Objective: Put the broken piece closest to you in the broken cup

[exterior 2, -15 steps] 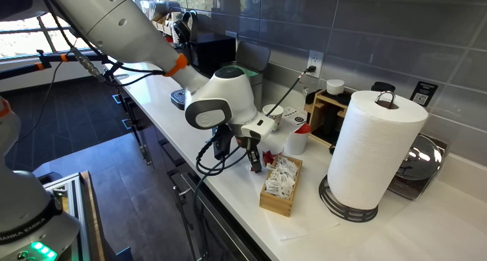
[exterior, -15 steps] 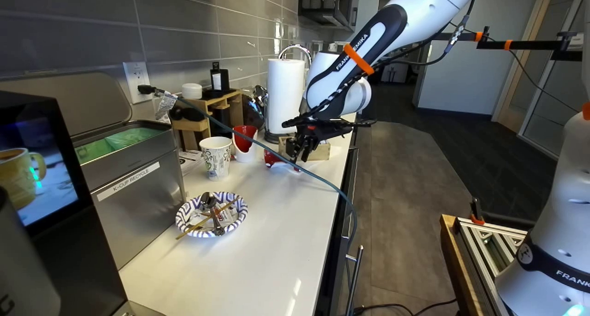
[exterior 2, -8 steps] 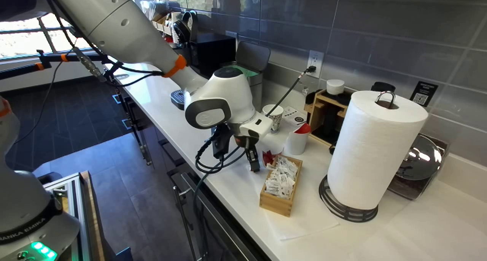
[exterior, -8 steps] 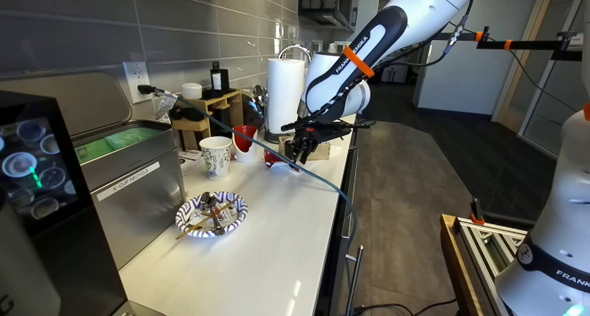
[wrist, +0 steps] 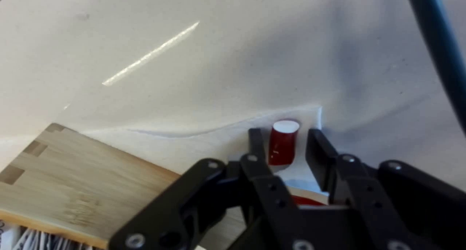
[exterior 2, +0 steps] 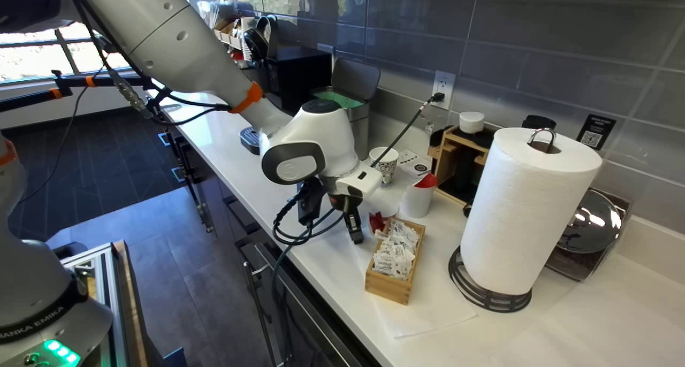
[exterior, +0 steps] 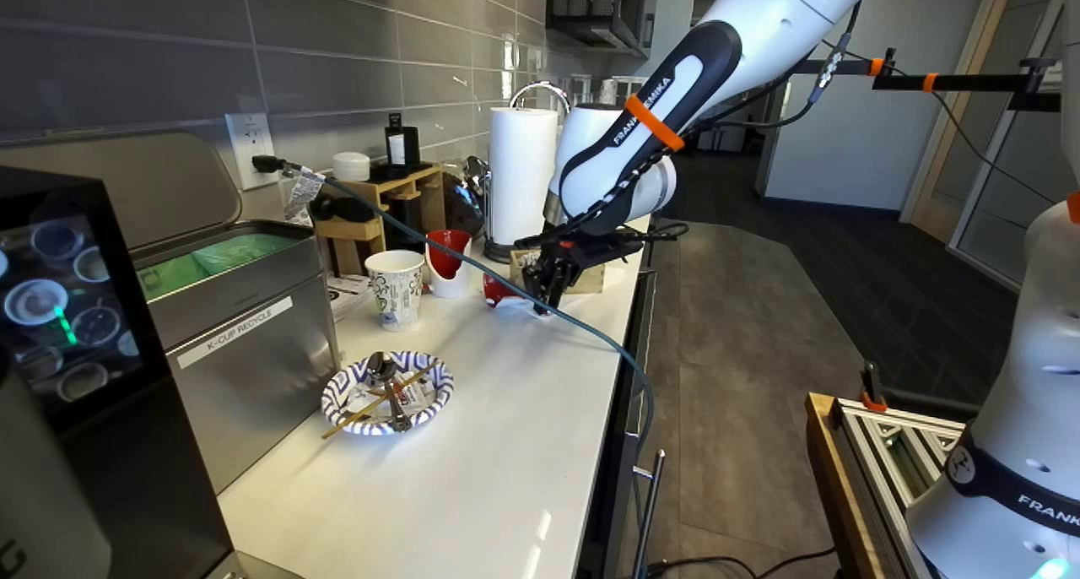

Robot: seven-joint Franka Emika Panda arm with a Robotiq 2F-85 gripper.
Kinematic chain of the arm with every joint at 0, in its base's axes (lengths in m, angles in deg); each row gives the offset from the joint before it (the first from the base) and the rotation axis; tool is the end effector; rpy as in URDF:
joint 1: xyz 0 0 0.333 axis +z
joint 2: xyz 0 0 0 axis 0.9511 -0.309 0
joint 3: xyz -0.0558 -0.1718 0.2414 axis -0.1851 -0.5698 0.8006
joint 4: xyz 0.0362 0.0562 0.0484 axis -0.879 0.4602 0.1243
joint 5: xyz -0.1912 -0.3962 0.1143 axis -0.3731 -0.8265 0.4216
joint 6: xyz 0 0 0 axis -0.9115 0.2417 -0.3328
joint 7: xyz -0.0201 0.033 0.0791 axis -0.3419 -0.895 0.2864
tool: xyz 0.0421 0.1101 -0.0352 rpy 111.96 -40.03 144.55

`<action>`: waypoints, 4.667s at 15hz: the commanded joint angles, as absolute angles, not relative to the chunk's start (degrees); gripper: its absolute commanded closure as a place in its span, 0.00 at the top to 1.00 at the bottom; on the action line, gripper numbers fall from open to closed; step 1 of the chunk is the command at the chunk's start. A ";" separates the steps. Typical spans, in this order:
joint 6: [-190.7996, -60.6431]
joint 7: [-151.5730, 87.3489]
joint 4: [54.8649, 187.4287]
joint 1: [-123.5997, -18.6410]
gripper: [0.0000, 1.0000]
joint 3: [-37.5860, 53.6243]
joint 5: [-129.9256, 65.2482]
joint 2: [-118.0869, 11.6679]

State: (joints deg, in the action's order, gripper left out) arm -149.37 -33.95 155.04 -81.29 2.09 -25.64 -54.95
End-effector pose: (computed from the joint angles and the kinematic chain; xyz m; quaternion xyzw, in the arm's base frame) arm 0.5784 -0.2068 0.1820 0.9628 -0.2408 0.1204 0.0237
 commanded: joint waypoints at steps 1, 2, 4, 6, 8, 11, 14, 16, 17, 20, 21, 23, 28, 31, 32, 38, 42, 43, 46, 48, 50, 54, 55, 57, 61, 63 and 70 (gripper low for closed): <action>-148.59 -35.79 154.80 -80.40 0.05 1.29 -26.49 -55.11; -148.58 -35.74 154.80 -80.46 0.00 1.36 -26.31 -54.99; -148.60 -35.62 154.74 -80.59 0.05 1.47 -26.11 -54.80; -148.25 -34.55 154.80 -81.31 0.05 2.26 -24.79 -53.91; -148.02 -32.48 155.10 -82.57 0.05 3.72 -22.21 -51.96; -147.84 -29.91 155.36 -83.42 0.05 4.96 -19.67 -49.61; -147.19 -26.70 155.02 -84.48 0.05 6.69 -15.21 -47.79; -147.11 -24.31 153.99 -84.88 0.05 9.01 -9.19 -47.83; -147.38 -23.61 153.39 -84.82 0.05 9.84 -6.59 -47.95; -148.74 -24.14 149.82 -83.75 0.05 11.42 -2.17 -49.76; -149.34 -24.61 148.79 -83.44 0.05 11.64 -1.84 -50.20; -149.04 -25.93 147.28 -82.93 0.05 11.31 -2.85 -51.17; -149.36 -33.17 148.12 -81.33 0.05 6.28 -12.41 -52.66; -148.52 -36.57 149.52 -80.56 0.05 2.67 -19.62 -53.37; -147.67 -37.12 149.96 -80.37 0.05 1.68 -21.63 -53.22; -139.22 -28.24 152.89 -82.65 0.58 3.82 -20.94 -49.35; -135.57 -24.37 155.16 -82.24 0.87 4.87 -20.35 -47.07; -135.48 -25.19 155.67 -81.89 0.95 4.58 -21.23 -46.78; -136.32 -25.36 157.50 -82.73 1.00 3.75 -20.52 -44.41; -135.69 -22.35 159.31 -83.75 1.00 3.91 -18.00 -41.68; -135.21 -19.11 160.67 -84.64 1.00 3.95 -14.34 -39.00; -128.94 -11.16 163.57 -83.51 1.00 3.69 -7.96 -33.15; -126.48 -10.48 163.83 -82.99 1.00 3.52 -7.35 -31.74; -122.78 -8.91 164.44 -82.07 1.00 3.11 -6.64 -29.25; -124.89 -11.58 162.03 -81.91 1.00 2.66 -8.73 -32.00; -126.11 -11.85 163.88 -81.11 1.00 3.58 -9.47 -30.20; -132.81 -20.86 170.72 -75.72 1.00 8.65 -11.20 -19.44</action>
State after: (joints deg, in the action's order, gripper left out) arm -130.32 -16.33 165.77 -77.63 7.21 -9.32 -25.22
